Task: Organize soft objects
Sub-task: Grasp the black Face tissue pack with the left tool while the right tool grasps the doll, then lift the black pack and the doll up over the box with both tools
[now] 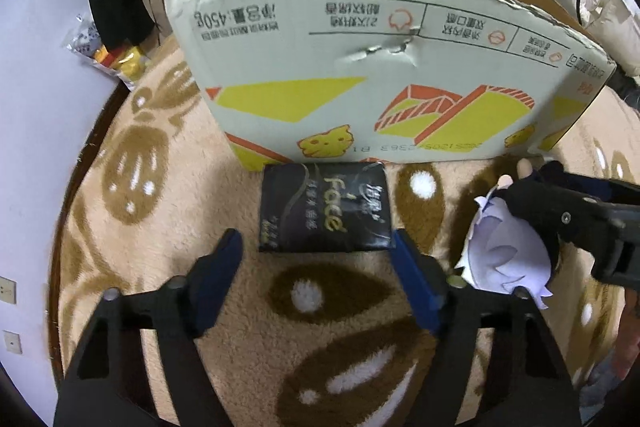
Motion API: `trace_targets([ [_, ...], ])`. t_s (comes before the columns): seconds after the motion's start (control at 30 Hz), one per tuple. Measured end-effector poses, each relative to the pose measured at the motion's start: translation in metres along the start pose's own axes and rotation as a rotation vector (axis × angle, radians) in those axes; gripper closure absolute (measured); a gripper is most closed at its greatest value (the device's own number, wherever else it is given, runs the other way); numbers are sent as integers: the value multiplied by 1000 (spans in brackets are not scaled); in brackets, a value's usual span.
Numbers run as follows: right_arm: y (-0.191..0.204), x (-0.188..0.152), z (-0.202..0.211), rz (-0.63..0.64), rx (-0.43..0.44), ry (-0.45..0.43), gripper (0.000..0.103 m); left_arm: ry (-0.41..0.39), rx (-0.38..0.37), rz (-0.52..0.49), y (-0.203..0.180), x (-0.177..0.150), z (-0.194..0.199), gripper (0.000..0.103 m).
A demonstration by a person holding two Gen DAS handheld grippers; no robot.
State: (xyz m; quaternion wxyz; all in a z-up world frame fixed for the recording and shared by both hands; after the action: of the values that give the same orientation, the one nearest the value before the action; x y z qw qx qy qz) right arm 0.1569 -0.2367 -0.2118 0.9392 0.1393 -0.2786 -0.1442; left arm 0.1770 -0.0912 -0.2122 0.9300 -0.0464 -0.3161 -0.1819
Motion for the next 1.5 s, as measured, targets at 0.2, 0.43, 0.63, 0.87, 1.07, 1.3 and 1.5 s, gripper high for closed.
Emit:
trace_targets([
  [0.2,4,0,6,34,-14,-20,29,-7,9,-13,-2,-2,5,39],
  [0.43,14,-1,17,89,-45,-55,41,-27,29,-1,-1,-4,21,39],
  [0.63,5,-2,30,60,-52,-68,66,-54,44,-14,-2,-6,43,39],
  [0.87,17,6,49,104,-53,-153,78,-94,70,-1,3,-8,67,39],
  [1.07,31,13,77,164,-74,-244,86,-159,90,-24,2,-5,95,39],
  [1.3,37,21,119,178,-66,-346,87,-248,113,-25,1,-2,130,39],
  [1.5,49,36,166,205,-55,-480,87,-367,151,-46,-2,11,163,39],
])
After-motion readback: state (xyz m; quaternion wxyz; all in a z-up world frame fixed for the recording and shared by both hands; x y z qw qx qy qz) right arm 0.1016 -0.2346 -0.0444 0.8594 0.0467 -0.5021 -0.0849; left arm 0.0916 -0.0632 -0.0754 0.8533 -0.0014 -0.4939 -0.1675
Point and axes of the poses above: each gripper's, at about its wrist camera, not at the fingertips, and z roughly against the way its jaws point, y to its left, x to its top, the point moved 6 cm from there along -z, roughly the way its jaws point, and after that the axes turned 11 degrees about -y, right-handed, at the moved point
